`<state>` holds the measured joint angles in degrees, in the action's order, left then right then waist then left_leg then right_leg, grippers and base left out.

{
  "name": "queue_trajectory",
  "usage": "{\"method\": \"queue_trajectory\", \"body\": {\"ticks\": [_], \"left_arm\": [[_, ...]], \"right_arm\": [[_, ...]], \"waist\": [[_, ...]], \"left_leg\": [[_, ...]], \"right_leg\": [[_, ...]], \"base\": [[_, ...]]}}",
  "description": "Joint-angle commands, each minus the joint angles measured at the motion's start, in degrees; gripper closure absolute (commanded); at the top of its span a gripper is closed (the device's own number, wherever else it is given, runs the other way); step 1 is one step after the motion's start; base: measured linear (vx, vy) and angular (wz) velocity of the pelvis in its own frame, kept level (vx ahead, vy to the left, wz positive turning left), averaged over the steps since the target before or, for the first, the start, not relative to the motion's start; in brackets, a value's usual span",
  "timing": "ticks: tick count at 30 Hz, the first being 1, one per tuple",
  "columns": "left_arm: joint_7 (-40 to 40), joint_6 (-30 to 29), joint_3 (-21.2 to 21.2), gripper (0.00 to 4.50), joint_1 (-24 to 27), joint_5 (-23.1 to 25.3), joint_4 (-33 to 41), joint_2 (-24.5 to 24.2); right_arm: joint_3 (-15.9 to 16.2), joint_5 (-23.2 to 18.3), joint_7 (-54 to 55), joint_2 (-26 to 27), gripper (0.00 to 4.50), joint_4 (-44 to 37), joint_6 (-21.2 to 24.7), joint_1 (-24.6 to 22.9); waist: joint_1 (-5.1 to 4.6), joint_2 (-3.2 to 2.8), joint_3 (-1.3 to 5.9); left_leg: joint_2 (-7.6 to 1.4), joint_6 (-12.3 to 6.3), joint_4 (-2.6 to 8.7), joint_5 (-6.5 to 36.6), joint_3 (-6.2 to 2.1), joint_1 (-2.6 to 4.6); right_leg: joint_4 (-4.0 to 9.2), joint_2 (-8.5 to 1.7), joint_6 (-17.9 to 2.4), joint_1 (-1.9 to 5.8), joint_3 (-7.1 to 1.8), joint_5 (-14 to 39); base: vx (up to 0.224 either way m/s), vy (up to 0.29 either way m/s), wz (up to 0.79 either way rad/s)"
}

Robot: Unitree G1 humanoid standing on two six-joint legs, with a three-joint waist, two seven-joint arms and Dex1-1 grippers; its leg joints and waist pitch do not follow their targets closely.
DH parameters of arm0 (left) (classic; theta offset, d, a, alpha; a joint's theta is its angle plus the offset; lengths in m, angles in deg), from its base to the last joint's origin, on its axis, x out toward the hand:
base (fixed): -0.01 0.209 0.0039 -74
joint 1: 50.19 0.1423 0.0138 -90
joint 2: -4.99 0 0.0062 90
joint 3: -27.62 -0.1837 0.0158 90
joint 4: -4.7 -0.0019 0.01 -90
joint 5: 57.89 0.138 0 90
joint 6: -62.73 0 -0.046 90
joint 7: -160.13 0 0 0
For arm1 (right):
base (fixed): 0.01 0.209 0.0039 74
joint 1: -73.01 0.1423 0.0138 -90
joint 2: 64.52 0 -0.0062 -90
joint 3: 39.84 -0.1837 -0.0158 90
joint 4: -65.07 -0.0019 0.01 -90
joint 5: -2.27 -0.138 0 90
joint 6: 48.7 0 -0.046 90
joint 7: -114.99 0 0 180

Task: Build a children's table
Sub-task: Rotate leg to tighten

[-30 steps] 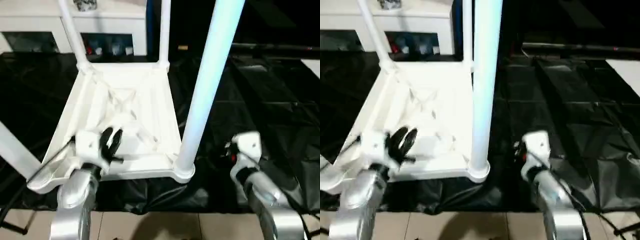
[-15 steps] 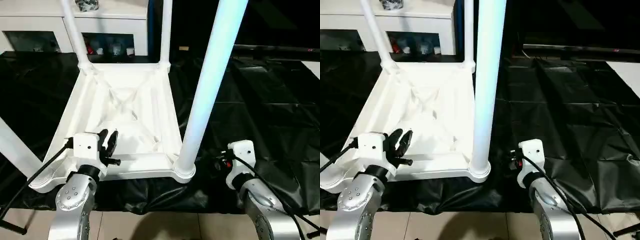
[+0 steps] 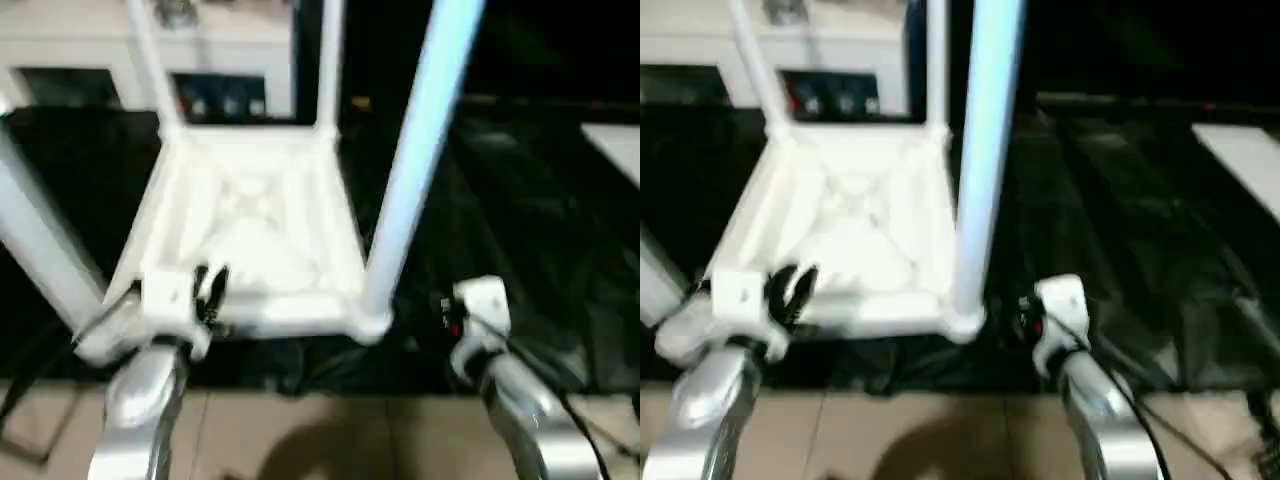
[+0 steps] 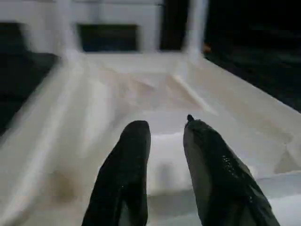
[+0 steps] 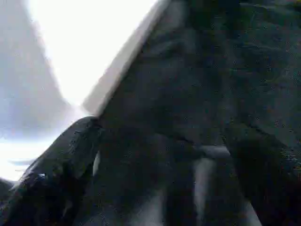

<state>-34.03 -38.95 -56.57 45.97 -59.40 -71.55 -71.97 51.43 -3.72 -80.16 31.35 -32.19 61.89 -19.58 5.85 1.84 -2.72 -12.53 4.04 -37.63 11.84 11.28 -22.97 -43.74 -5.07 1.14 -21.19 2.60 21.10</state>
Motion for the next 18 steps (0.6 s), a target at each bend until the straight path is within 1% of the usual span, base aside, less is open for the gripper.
{"method": "queue_trajectory", "body": {"ticks": [1,2,3,4,5,6,7,8,9,10,11,12,13,14,15,16,17,18], "left_arm": [[-0.24,0.42,-0.61,3.05,1.27,-0.88,1.15,-0.39],[-0.58,0.67,-0.61,3.05,2.12,-1.52,1.64,-0.36],[-0.56,0.66,-0.6,2.88,2.48,-1.58,1.87,-0.33],[-0.85,0.85,-0.78,2.78,4.86,-2.13,3.5,-0.27],[-0.43,1.59,-0.9,2.71,6.32,-1.65,4.56,-0.24],[0.85,1.91,-0.57,2.71,8.51,-1.54,6.12,0.35],[0.85,1.91,-0.57,2.68,8.51,-1.54,6.12,0.35],[1.13,2.23,-0.3,2.44,9.59,-1.91,6.86,0.79],[1.86,3.38,0.11,2.44,10.99,-1.3,7.81,1.21],[1.93,3.58,0.16,2.33,11.19,-1.29,7.94,1.28],[3.12,6.3,0.9,2.29,13.89,-1.02,9.49,2.2],[4.32,8.18,1.49,2.29,15.69,-0.73,10.47,2.9],[5.61,9.69,2.09,2.16,16.39,-0.32,10.78,3.61],[6.77,10.29,2.64,2.06,17.01,-0.26,11.1,4.23],[6.77,10.29,2.64,2.06,17.01,-0.26,11.1,4.23],[7.89,11.05,3.14,1.97,17.47,0.16,11.36,4.68],[9.53,12.71,4.14,1.92,17.87,1.18,11.29,5.0],[11.81,14.84,5.94,1.92,18.09,2.27,10.86,5.52]], "right_arm": [[-0.49,0.22,-0.5,-0.72,0.0,0.26,-0.1,-0.63],[-0.82,0.07,-0.76,-1.06,0.0,0.34,-0.15,-0.81],[-0.93,0.03,-0.92,-1.27,0.0,0.39,-0.09,-0.89],[-1.5,0.15,-1.87,-2.81,0.0,1.03,-0.28,-1.32],[-1.87,-0.02,-2.75,-3.72,0.0,1.45,-0.62,-1.53],[-2.43,-1.09,-4.77,-5.03,0.0,1.89,-0.87,-1.82],[-2.43,-1.09,-4.77,-5.03,0.0,1.89,-0.87,-1.82],[-2.62,-1.72,-6.09,-5.76,0.0,1.92,-1.03,-1.98],[-2.74,-2.3,-7.85,-6.95,0.0,1.85,-1.44,-2.26],[-2.77,-2.39,-8.11,-7.12,0.0,1.85,-1.5,-2.3],[-3.33,-3.66,-11.83,-9.49,0.0,1.83,-2.6,-2.83],[-3.93,-4.78,-14.77,-11.35,0.0,1.86,-3.56,-3.23],[-4.44,-5.79,-16.74,-12.49,0.0,1.72,-3.74,-3.44],[-4.65,-6.92,-19.01,-13.82,0.0,1.24,-3.7,-3.64],[-4.65,-6.92,-19.01,-13.82,0.0,1.24,-3.7,-3.64],[-4.64,-7.71,-20.96,-15.1,0.0,0.69,-3.48,-3.89],[-3.97,-9.01,-24.85,-16.92,0.0,-0.52,-3.35,-4.57],[-3.16,-10.62,-28.64,-18.5,0.0,-2.15,-2.49,-5.18]], "waist": [[0.38,0.24,1.58],[0.66,-0.44,1.41],[0.41,-0.26,1.42],[-0.08,-1.08,1.88],[-0.1,-1.66,2.05],[-0.89,-2.41,2.44],[-1.38,-2.39,2.29],[-1.52,-2.11,2.4],[-1.61,-1.98,2.48],[-1.68,-1.97,2.54],[-1.67,-1.59,2.49],[-1.54,-1.39,2.35],[-1.66,-1.09,2.11],[-1.65,-0.81,2.19],[-1.58,-0.95,2.28],[-1.57,-0.85,2.29],[-1.51,-0.88,2.28],[-1.43,-0.61,2.21]], "left_leg": [[1.82,-0.66,-1.54,2.78,-5.05,-0.35],[0.24,2.58,3.54,6.68,-4.46,1.16],[0.39,3.07,4.48,11.4,-3.79,2.17],[-0.59,2.83,6.32,16.48,-4.14,3.01],[-0.84,2.39,6.85,17.47,-4.13,2.99],[-1.08,1.58,7.92,16.2,-4.49,1.97],[-1.06,1.63,8.19,17.44,-4.39,1.88],[-0.94,1.67,8.11,17.94,-4.2,2.03],[-0.98,1.49,8.27,17.68,-4.25,1.88],[-0.97,1.21,8.29,16.21,-4.24,1.63],[-1.0,0.96,8.32,15.48,-4.16,1.61],[-1.06,0.01,8.15,15.62,-3.96,1.64],[-1.19,-0.57,8.17,15.73,-3.76,1.63],[-0.99,-1.15,8.02,15.36,-3.56,1.7],[-0.97,-1.36,7.99,14.97,-3.59,1.69],[-0.89,-1.7,7.83,14.1,-3.42,1.74],[-0.88,-1.9,7.84,13.57,-3.47,1.7],[-1.08,-2.5,7.81,13.16,-3.53,1.61]], "right_leg": [[14.95,-7.72,1.67,0.8,-7.45,45.7],[13.04,-4.35,-1.46,0.47,-4.04,31.43],[11.98,-1.87,-2.38,-0.62,-3.25,24.77],[10.83,-1.19,-5.21,0.08,-2.98,11.83],[10.88,-1.09,-6.31,0.45,-2.94,8.39],[10.91,-1.49,-7.93,2.05,-2.24,0.51],[11.47,-1.58,-7.92,2.02,-2.23,-0.82],[11.73,-1.6,-7.92,2.0,-2.34,-0.97],[11.94,-1.85,-7.86,2.4,-2.37,-1.57],[11.92,-1.85,-7.73,2.62,-2.31,-2.96],[12.12,-1.84,-7.67,2.56,-2.34,-3.69],[12.31,-2.15,-7.86,2.58,-2.49,-4.15],[12.68,-2.31,-7.86,2.61,-2.6,-3.7],[12.87,-2.28,-7.8,2.67,-2.65,-3.33],[12.78,-2.31,-7.79,2.76,-2.63,-3.38],[12.92,-2.28,-7.56,2.55,-2.72,-3.31],[12.95,-2.32,-7.48,2.64,-2.69,-3.5],[13.07,-2.32,-7.0,2.81,-2.69,-4.25]], "base": [[0.0,0.0,0.0],[0.0,0.0,0.0],[0.0,0.0,0.0],[-0.081,0.031,0.23],[-0.069,0.061,0.19],[0.0,0.0,0.0],[0.014,0.062,-0.08],[-0.001,0.055,-0.07],[-0.001,0.055,-0.07],[0.0,0.0,0.0],[0.0,0.0,0.0],[0.0,0.0,0.0],[0.0,0.0,0.0],[0.0,0.0,0.0],[0.0,0.0,0.0],[0.0,0.0,0.0],[0.0,0.0,0.0],[0.0,0.0,0.0]]}}
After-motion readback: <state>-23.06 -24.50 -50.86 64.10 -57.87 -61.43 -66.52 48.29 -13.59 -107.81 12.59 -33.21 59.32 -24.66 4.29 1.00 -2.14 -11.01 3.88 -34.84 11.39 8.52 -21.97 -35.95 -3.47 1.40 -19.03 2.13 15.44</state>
